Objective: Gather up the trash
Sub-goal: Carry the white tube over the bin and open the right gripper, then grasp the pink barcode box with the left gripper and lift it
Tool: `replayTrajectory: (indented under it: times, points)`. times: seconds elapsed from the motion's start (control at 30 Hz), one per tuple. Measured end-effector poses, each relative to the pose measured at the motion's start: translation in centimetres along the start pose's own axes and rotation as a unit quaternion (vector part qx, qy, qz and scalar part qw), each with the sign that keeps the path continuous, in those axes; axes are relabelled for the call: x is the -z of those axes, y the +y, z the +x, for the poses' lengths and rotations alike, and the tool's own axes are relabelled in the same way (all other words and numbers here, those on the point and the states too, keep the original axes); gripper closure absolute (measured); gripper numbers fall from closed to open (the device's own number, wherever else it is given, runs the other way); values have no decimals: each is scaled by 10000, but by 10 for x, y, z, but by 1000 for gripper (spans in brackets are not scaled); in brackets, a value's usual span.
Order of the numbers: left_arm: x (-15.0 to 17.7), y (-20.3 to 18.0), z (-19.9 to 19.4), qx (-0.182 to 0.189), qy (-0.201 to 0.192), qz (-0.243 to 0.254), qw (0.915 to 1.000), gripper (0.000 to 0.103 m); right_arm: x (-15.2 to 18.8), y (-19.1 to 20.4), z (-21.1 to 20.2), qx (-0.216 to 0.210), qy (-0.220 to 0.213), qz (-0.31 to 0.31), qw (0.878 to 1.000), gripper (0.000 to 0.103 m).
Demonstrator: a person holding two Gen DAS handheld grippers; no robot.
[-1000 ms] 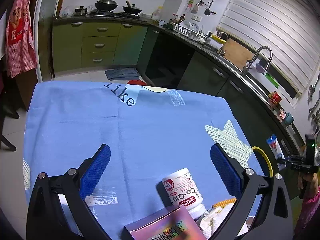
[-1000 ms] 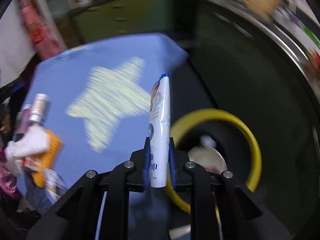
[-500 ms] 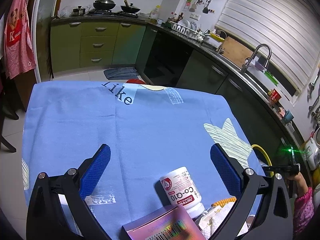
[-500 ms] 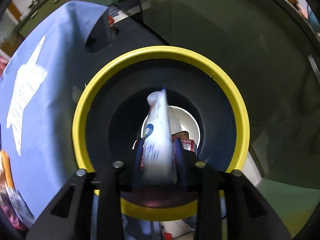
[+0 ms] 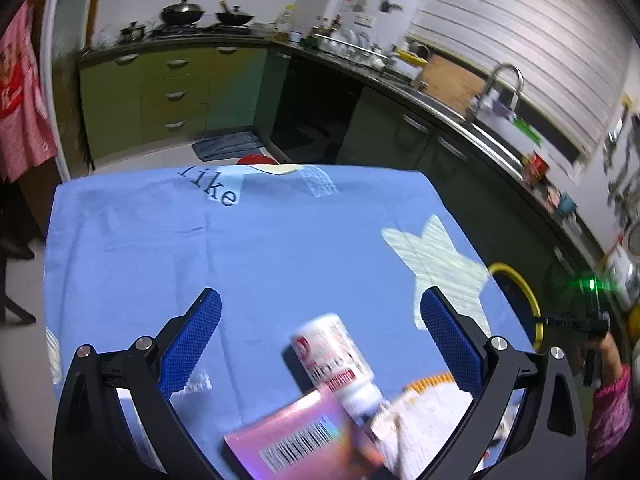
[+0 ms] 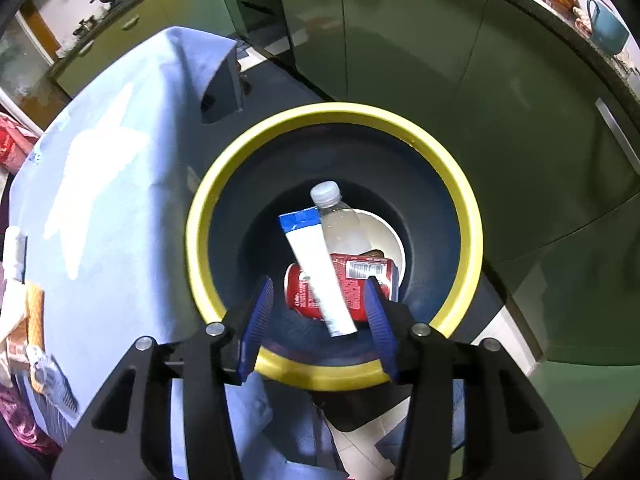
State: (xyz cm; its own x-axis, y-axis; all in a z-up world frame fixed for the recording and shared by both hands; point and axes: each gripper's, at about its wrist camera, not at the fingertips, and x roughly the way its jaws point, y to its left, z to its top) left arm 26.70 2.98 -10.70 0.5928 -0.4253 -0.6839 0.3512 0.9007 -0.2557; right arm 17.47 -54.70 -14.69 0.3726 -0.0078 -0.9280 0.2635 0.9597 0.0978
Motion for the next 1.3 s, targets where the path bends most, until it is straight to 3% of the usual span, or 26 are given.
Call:
replayTrajectory:
  times: [0.2,0.3,0.37,0.43,0.5,0.57,0.7,0.97,1.07,1.13,1.3]
  points:
    - [11,-35,-29,34,434,604,9972,5,6,5,-12,-239,-182,-98,9995,57]
    - [19,-41,-38,155,694,901,9934,5,11,9,-13,-391,-201,-173,9989,57]
    - [24,-38,-39,25,875,969,9914,5,15,11,-10,-433,-182,-216,9987,57]
    - [27,-27,-35,-253,1095,708,9911,5,17,10,-10,-429,-180,-232,9986,57]
    - [31,-10,-23,-226,1516,27,9882,5,19,10,-10,-457,-202,-213,9985,57]
    - [36,-1,-8,-233,2002,-511,9782,5,19,9,-11,-494,-222,-197,9983,56]
    - [44,-4,11,-448,2511,-1093,9607,5,20,13,-8,-648,-261,-241,9973,55]
    - [53,-17,28,-1428,2727,-1345,9419,5,18,18,1,-949,-222,-417,9944,54]
    - [59,-11,38,-1755,3003,-1491,9256,5,18,17,0,-1011,-253,-465,9935,54]
    - [61,-8,41,-1889,3065,-1509,9206,5,17,15,-1,-1055,-280,-477,9929,53]
    - [64,-1,46,-1895,3212,-1533,9151,24,18,15,0,-1120,-286,-510,9920,53]
